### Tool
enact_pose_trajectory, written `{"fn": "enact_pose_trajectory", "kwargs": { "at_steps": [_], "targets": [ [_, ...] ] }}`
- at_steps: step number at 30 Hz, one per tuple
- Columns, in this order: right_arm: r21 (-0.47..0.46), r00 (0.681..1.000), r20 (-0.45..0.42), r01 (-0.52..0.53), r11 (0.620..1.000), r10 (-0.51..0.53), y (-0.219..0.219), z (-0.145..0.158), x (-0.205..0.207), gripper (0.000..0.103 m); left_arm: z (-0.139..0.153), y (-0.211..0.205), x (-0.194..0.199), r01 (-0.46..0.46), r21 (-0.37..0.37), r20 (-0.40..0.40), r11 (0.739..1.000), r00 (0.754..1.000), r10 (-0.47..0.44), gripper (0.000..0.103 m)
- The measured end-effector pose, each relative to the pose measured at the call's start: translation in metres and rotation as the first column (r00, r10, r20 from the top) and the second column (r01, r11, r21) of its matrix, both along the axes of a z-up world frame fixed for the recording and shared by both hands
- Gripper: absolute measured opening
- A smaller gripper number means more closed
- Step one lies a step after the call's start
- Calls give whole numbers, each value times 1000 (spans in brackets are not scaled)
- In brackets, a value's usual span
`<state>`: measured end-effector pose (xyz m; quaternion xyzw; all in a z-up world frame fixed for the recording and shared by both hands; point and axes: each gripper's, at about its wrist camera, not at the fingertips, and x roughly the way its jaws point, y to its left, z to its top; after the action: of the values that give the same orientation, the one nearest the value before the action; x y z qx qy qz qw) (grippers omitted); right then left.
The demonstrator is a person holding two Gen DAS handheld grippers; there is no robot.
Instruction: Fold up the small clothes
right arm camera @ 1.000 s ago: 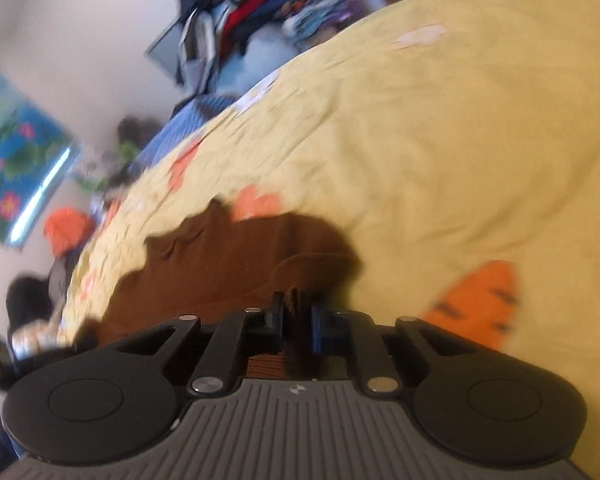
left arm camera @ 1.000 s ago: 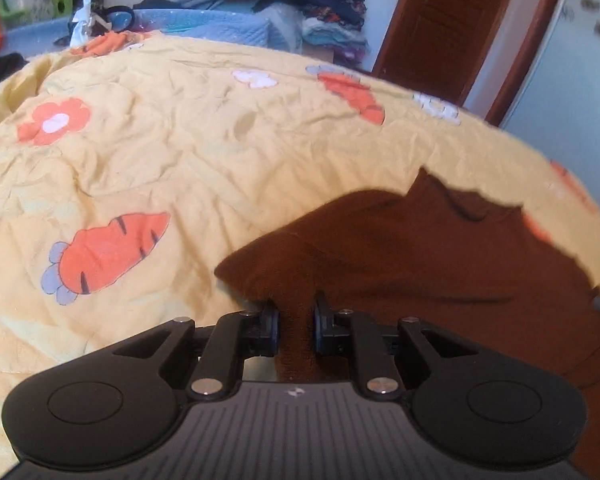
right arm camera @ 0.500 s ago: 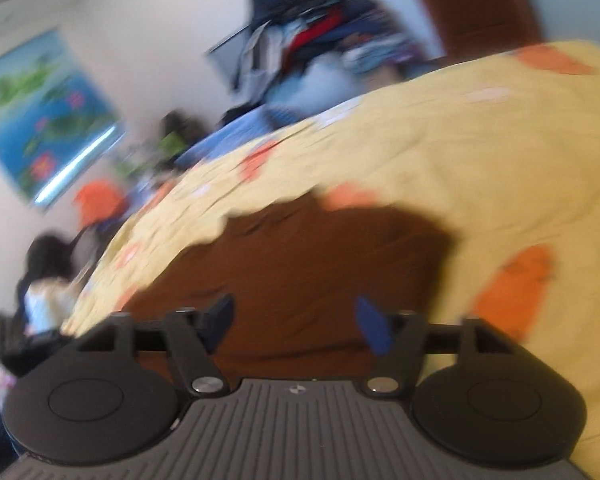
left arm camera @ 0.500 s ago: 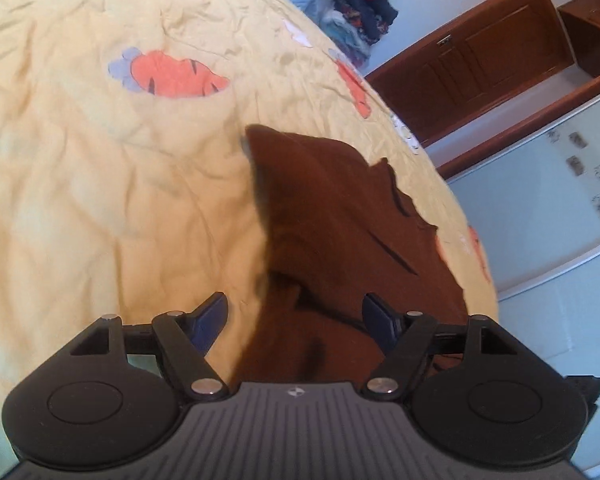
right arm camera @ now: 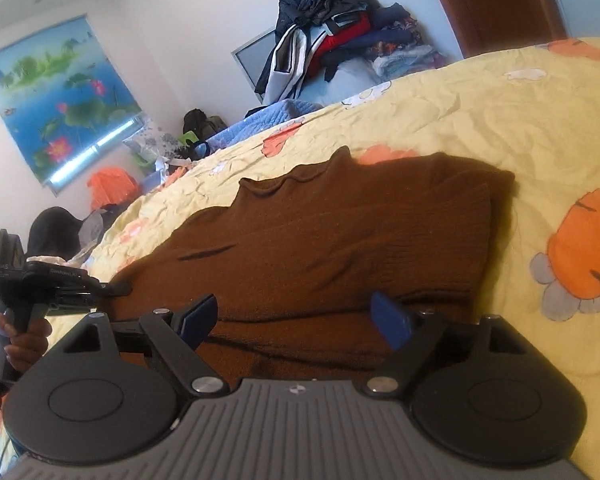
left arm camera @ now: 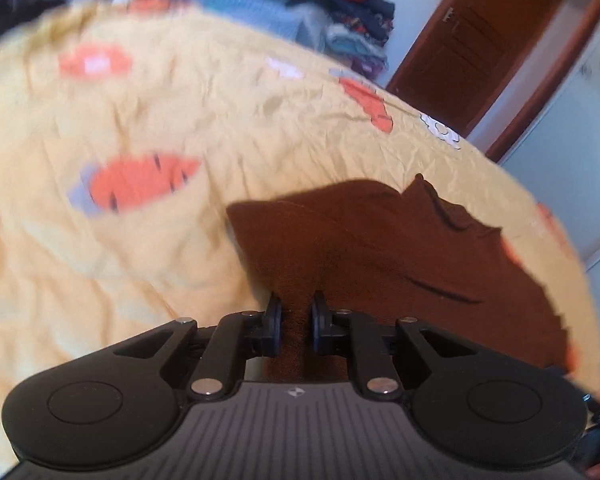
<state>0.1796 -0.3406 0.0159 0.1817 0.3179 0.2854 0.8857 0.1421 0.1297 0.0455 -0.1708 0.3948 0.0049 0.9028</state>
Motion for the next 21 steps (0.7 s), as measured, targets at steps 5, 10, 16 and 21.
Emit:
{"fn": "enact_pose_trajectory", "kwargs": {
  "at_steps": [5, 10, 16, 21],
  "targets": [
    [7, 1000, 5, -3, 1000, 3, 1, -2, 3, 84, -11, -14, -11, 50, 125, 45, 991, 997, -56, 16],
    [-86, 1000, 17, 24, 996, -23, 12, 5, -5, 84, 23, -14, -64, -30, 79, 158, 996, 987, 17, 19],
    [-148, 999, 33, 27, 989, -22, 43, 35, -32, 102, 13, -81, -103, 164, 161, 201, 973, 960, -195, 74],
    [-334, 1000, 16, 13, 942, -9, 54, 8, -42, 103, -32, -96, -108, 228, 353, 119, 908, 951, -285, 79]
  ]
}}
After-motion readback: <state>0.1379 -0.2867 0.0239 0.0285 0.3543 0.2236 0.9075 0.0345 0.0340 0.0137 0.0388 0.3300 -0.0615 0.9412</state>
